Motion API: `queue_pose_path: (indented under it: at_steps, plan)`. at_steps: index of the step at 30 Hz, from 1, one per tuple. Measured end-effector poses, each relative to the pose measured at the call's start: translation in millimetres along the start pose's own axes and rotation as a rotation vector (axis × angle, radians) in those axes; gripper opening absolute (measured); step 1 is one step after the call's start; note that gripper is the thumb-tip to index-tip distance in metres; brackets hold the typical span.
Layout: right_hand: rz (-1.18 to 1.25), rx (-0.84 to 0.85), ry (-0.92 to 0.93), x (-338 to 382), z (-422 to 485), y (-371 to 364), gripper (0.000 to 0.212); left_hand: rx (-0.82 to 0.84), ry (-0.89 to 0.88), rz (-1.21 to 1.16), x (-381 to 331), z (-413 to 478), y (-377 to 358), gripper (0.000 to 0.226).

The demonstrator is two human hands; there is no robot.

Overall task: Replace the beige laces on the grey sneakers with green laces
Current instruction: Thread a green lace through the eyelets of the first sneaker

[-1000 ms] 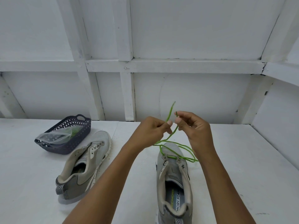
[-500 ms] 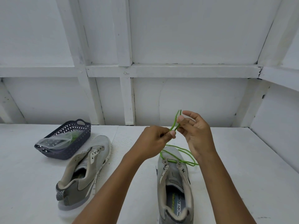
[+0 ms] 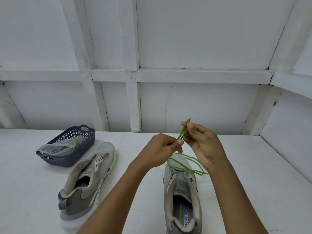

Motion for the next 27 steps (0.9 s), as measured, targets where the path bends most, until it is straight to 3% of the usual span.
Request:
queue_pose_path:
  at_steps: [11,14,17,27]
  plan:
    - [-0.246,-0.021,0.008,3.9,-2.5,1.7,0.014,0.083,-0.009,0.088,-6.5,0.8,0.5,0.039]
    - [-0.28,-0.026,0.014,5.9,-1.2,5.5,0.014,-0.058,-0.077,0.143,-9.6,4.2,21.1,0.026]
    - [-0.292,-0.001,0.034,7.3,0.5,4.6,0.014,-0.237,-0.134,0.041,-16.9,8.6,43.0,0.015]
    - [-0.398,0.037,0.077,4.3,6.4,0.4,0.015,-0.283,-0.157,-0.25,-23.9,24.1,35.3,0.009]
Point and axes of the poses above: each hand's wrist, its own z-axis towards the middle knuckle, its own y-axis out of the back of the hand, x = y × z, the point moved 6 cm from there along z, towards the middle knuckle, and after that the axes turned 1 degree about x, right-handed, at the moved point
